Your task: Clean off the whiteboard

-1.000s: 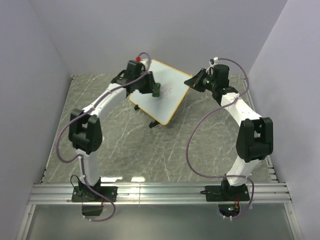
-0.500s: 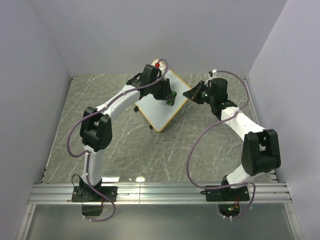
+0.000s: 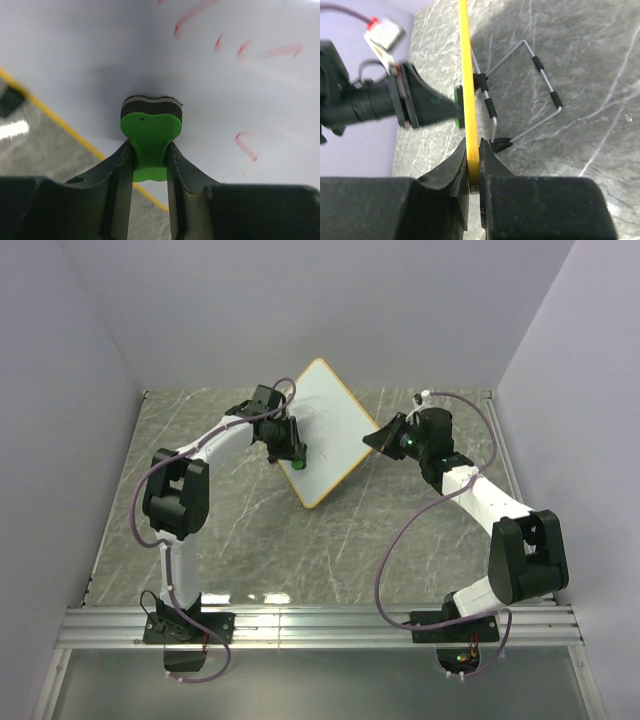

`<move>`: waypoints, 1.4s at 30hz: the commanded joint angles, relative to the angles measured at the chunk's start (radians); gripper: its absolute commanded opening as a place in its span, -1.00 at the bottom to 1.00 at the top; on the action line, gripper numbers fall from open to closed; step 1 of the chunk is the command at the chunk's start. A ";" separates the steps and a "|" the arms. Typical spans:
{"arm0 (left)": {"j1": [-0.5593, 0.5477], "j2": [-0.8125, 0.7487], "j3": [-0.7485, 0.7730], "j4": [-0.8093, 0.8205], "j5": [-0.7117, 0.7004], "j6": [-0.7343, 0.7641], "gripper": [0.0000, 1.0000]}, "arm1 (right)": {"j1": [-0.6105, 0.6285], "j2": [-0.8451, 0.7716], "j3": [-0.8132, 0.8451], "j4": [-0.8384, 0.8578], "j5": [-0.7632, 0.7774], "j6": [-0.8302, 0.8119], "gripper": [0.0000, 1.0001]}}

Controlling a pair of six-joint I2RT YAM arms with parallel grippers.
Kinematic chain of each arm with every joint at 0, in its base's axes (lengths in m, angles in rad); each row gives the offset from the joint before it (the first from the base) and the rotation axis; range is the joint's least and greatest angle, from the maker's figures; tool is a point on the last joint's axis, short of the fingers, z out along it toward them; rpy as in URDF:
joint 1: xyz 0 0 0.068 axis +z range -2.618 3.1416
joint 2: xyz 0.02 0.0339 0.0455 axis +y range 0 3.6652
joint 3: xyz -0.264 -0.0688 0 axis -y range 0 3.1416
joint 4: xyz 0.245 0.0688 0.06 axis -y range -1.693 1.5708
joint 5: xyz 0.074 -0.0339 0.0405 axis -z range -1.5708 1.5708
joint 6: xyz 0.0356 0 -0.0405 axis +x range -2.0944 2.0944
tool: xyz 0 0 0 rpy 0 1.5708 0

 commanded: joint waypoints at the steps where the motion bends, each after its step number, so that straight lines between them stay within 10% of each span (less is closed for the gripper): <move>1: -0.067 -0.076 -0.121 -0.058 -0.016 0.037 -0.99 | 0.022 0.015 -0.013 -0.187 0.013 -0.095 -1.00; 6: -0.122 -0.161 -0.200 -0.051 -0.004 0.027 -0.99 | 0.028 0.039 0.012 -0.176 0.010 -0.098 -1.00; 21: -0.146 0.072 0.339 -0.187 -0.085 0.005 -1.00 | 0.047 0.081 0.058 -0.207 -0.007 -0.133 -1.00; 34: -0.074 -0.092 -0.204 -0.012 -0.113 0.005 -1.00 | 0.042 0.074 0.053 -0.222 -0.005 -0.163 -1.00; 42: -0.067 -0.041 0.012 -0.078 -0.073 0.011 -0.99 | 0.041 0.076 0.039 -0.199 -0.011 -0.150 -1.00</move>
